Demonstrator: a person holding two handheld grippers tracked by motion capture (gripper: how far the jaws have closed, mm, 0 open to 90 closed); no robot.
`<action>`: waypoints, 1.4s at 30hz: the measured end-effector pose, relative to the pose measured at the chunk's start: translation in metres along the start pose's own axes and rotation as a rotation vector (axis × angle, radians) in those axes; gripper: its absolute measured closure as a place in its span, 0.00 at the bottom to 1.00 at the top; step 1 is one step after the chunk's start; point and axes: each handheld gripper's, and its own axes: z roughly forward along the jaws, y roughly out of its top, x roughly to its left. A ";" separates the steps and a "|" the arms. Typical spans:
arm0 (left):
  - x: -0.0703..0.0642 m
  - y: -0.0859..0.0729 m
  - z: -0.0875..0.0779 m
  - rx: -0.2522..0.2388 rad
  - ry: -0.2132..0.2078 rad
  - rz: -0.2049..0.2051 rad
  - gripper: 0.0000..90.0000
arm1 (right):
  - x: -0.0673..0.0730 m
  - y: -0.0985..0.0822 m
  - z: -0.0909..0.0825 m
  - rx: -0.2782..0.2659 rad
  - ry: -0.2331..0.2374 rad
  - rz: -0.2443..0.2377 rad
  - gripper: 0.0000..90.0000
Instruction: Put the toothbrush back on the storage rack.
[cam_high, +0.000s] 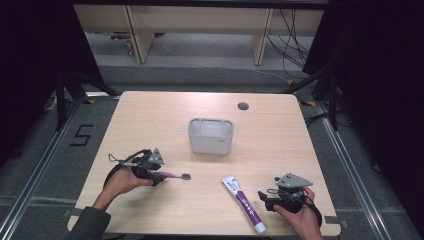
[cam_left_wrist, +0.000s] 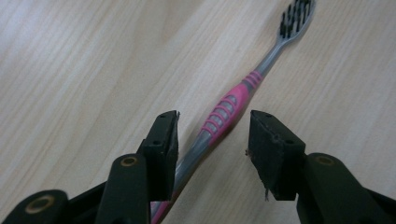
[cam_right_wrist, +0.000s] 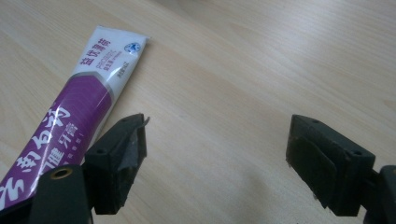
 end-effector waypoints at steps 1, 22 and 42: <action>0.001 0.000 0.003 0.003 0.003 0.011 0.60 | 0.001 0.000 0.000 0.001 0.002 0.008 0.24; -0.001 0.020 0.008 0.136 -0.032 0.088 0.85 | 0.002 0.000 0.000 -0.001 0.001 0.008 0.24; 0.002 0.029 0.011 0.194 -0.063 0.042 0.91 | 0.005 0.000 -0.001 0.020 0.012 0.028 0.24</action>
